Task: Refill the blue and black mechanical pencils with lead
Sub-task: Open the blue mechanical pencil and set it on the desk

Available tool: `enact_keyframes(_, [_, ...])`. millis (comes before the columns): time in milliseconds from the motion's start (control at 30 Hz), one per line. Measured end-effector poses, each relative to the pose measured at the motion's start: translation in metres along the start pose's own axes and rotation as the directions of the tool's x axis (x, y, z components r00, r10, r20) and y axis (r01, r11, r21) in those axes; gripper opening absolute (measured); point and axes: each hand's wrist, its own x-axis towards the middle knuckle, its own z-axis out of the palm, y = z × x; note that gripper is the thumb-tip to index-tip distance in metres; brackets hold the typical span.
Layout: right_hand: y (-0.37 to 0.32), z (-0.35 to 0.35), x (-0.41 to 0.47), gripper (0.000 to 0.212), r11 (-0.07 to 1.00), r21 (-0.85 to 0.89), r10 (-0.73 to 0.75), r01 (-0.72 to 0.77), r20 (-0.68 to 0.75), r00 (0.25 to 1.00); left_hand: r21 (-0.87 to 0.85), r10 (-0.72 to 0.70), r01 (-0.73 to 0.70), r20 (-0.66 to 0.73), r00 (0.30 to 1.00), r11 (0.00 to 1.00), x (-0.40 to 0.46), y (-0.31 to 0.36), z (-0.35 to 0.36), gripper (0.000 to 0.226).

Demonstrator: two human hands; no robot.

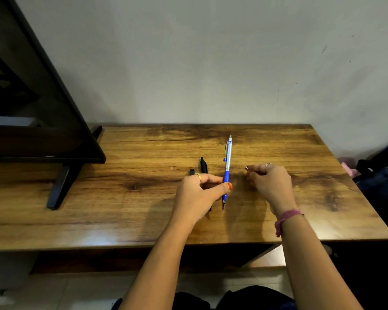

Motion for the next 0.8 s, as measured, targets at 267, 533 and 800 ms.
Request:
enact_keyframes(267, [-0.0041, 0.0051, -0.0062, 0.016, 0.979, -0.191, -0.089, 0.067, -0.111, 0.99, -0.006, 0.006, -0.006, -0.011, 1.0, 1.0, 0.0, -0.0005, -0.0025, 0.012])
enact_keyframes(533, [-0.0053, 0.0071, -0.0071, 0.015, 0.988, -0.151, -0.051, 0.034, -0.11, 0.993, 0.008, 0.011, -0.011, 0.001, 1.0, 1.0, -0.0006, -0.0009, -0.0026, 0.011])
enact_keyframes(800, [-0.0029, -0.001, -0.005, 0.015, 0.998, -0.054, -0.021, 0.017, -0.079, 0.997, 0.028, 0.013, -0.013, 0.012, 1.0, 1.0, -0.0015, -0.0017, -0.0022, 0.011])
